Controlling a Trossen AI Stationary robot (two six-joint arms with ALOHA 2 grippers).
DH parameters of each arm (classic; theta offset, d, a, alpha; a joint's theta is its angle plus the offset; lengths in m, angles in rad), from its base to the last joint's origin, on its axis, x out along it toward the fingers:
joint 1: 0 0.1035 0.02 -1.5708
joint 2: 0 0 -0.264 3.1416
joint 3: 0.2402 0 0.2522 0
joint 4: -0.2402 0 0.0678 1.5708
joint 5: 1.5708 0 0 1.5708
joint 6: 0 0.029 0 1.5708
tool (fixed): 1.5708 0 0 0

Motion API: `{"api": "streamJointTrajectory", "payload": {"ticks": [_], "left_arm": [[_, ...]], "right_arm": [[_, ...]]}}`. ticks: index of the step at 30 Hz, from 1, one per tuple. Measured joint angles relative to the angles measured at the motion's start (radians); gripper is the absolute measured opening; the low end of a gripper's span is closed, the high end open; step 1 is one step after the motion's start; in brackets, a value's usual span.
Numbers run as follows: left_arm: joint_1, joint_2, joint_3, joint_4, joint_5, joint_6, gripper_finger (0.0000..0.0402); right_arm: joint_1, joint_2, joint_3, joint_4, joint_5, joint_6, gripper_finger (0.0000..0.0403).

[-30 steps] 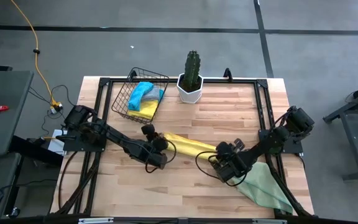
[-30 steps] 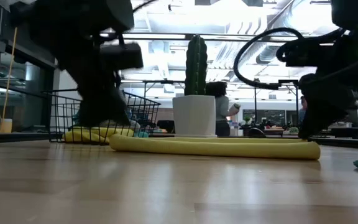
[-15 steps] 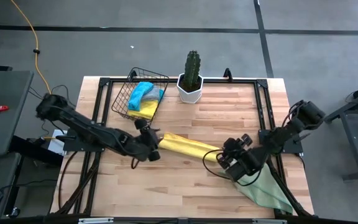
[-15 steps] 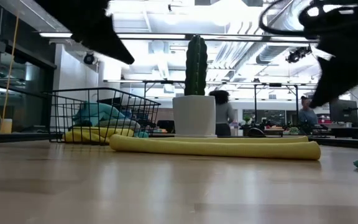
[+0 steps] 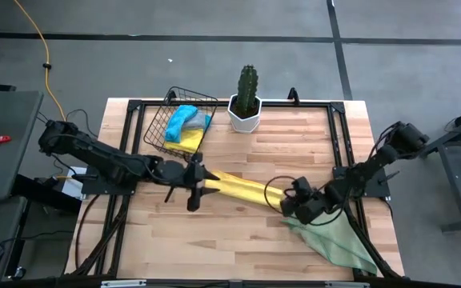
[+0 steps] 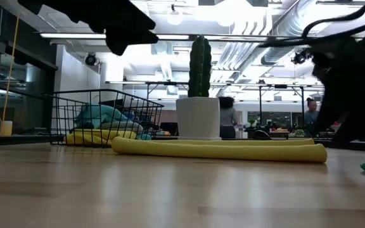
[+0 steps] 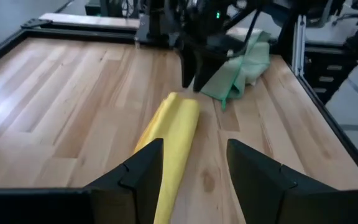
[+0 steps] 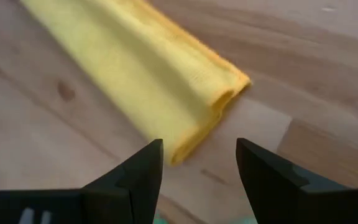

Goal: Fold microfiber towels
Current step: Fold the yellow microfiber towel on the table

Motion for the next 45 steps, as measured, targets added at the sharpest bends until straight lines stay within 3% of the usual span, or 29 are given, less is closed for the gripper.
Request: {"api": "streamJointTrajectory", "payload": {"ticks": [12, 20, 23, 32, 45], "left_arm": [[0.012, 0.001, 0.006, -0.038, 0.016, -0.011, 0.0168], [0.012, 0.001, 0.006, -0.042, 0.015, -0.011, 0.0168], [0.012, 0.001, 0.006, -0.041, 0.015, -0.011, 0.0168], [0.012, 0.001, 0.006, -0.041, 0.013, -0.011, 0.0168], [0.012, 0.001, 0.006, -0.045, -0.025, -0.011, 0.0168]], "right_arm": [[-0.080, 0.129, -0.035, 0.247, -0.035, 0.059, 0.0195], [-0.085, 0.176, -0.034, 0.291, 0.014, 0.101, 0.0193], [-0.088, 0.181, -0.034, 0.286, 0.028, 0.070, 0.0176], [-0.116, 0.163, -0.033, 0.122, 0.067, -0.065, 0.0012], [-0.302, -0.126, -0.039, -0.352, -0.028, -0.320, 0.0002]]}}
